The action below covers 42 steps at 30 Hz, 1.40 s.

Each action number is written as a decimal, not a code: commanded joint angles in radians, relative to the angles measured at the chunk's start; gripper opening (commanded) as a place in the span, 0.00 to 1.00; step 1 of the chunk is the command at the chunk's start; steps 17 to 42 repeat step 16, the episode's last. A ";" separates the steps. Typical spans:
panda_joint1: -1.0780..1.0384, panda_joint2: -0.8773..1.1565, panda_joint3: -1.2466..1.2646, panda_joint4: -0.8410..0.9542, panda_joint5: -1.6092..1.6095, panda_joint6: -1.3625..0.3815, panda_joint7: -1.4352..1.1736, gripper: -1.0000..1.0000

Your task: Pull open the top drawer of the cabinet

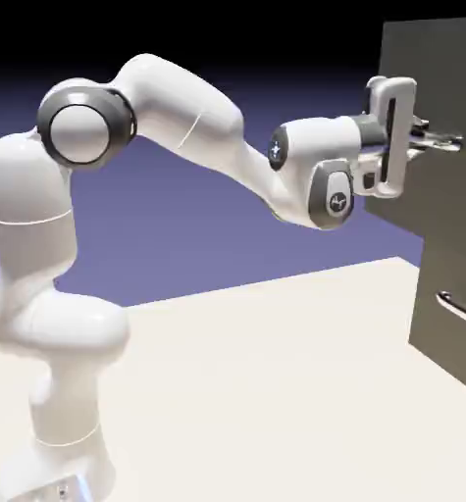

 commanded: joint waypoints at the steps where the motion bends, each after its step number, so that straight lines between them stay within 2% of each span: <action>1: -0.012 -0.025 0.026 -0.019 0.029 -0.001 -0.043 0.00; 13: -0.286 -0.357 0.418 -0.317 0.311 0.009 -0.422 0.00; 14: -0.286 -0.357 0.418 -0.317 0.311 0.009 -0.422 1.00; 42: -0.313 -0.393 0.449 -0.348 0.331 0.004 -0.441 1.00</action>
